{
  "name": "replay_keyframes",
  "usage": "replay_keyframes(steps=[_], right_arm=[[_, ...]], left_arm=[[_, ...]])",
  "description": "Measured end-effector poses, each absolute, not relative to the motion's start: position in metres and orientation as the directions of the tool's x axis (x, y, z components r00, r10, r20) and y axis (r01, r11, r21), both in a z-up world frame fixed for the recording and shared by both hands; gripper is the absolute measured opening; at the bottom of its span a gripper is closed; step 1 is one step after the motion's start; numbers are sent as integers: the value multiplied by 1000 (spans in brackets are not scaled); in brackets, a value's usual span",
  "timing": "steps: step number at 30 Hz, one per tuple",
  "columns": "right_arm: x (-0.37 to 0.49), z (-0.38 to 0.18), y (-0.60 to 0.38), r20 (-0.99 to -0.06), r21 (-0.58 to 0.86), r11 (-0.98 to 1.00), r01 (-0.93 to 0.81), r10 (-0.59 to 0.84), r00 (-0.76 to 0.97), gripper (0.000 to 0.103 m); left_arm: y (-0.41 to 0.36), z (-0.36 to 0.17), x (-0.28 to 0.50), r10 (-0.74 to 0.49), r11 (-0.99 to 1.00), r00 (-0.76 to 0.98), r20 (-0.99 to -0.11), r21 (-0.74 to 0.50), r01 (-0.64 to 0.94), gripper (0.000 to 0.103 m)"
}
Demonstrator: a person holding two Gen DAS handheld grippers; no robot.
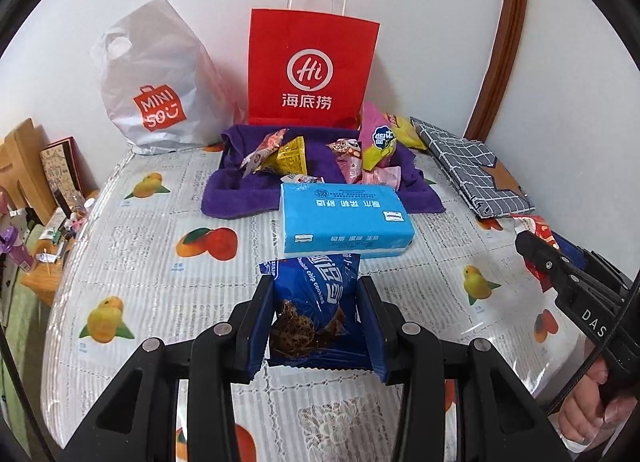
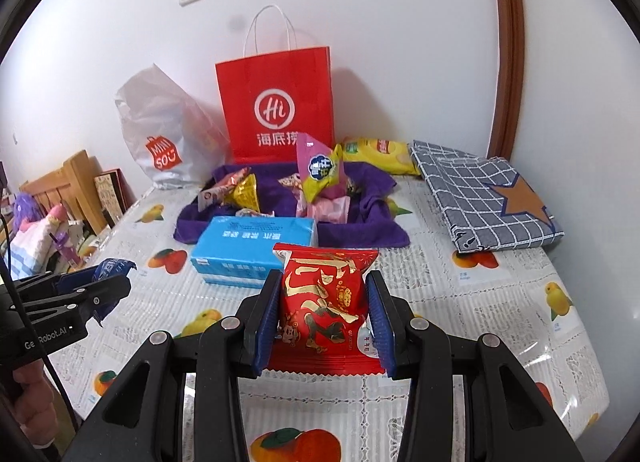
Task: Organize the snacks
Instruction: 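Carry the candy packet and cookie bag toward the purple towel with both grippers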
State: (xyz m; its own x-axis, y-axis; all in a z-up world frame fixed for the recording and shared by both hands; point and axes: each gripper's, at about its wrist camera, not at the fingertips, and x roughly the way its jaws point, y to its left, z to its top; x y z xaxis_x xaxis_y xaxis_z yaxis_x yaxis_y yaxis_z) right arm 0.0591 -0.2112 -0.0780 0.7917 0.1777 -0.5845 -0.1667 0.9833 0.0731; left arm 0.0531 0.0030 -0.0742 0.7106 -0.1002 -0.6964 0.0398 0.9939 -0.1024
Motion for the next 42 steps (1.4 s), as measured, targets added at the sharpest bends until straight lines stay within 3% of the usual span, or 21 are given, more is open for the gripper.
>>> replay_keyframes(steps=[18,42], right_arm=[[19,-52,-217,-570,129,979,-161,206,796,42],[59,-14,-208,-555,119,978,-172,210,805,42]], left_arm=[[7,-43,12,-89,995,745,-661,-90,39,39],[21,-4,58,-60,998,757,-651,-63,25,39]])
